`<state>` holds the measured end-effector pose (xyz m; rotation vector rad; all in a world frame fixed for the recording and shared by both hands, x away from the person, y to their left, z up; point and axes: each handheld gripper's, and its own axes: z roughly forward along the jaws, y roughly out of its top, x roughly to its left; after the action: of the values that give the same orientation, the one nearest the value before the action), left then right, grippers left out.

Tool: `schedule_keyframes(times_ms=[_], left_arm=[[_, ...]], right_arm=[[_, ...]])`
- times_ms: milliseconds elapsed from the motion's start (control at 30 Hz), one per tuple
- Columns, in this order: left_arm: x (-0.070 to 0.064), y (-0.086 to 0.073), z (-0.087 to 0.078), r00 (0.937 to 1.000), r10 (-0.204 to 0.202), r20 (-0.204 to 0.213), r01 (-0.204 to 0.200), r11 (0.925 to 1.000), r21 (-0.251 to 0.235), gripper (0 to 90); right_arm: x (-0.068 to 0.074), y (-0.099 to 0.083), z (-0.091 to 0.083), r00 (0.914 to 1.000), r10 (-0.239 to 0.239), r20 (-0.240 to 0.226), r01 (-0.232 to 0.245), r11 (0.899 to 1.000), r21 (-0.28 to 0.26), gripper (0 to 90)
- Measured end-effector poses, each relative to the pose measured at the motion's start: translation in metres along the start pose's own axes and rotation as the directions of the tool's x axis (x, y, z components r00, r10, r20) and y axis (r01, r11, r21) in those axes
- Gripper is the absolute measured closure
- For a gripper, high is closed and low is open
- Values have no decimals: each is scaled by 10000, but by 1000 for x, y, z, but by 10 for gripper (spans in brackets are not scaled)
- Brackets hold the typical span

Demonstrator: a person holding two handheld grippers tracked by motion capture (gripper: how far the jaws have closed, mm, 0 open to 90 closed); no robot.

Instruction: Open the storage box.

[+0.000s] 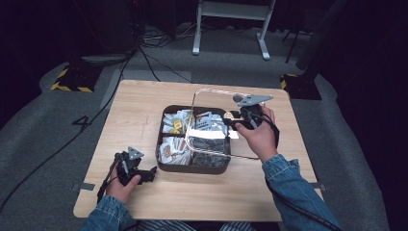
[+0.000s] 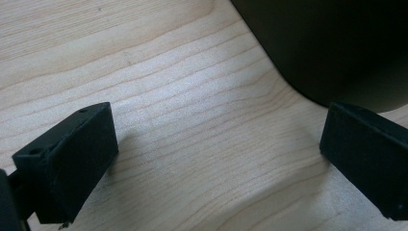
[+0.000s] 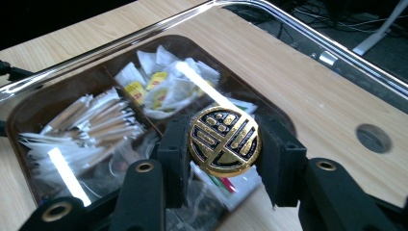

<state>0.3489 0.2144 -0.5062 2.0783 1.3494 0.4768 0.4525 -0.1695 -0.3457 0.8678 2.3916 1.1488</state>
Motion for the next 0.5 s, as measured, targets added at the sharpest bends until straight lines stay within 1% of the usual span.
schedule_keyframes(times_ms=[267,367,500], left_arm=[[0,2,2,10000,-42,-31,42,10000,-8,0],[0,2,2,10000,-43,-31,43,10000,-9,0],[0,2,2,10000,-31,-18,31,10000,3,0]], right_arm=[[-22,-16,-24,9989,258,393,-257,9997,-40,592],[-30,-22,-32,9985,338,439,-337,9994,-40,592],[-41,-30,-40,9967,457,669,-458,9990,-2,592]])
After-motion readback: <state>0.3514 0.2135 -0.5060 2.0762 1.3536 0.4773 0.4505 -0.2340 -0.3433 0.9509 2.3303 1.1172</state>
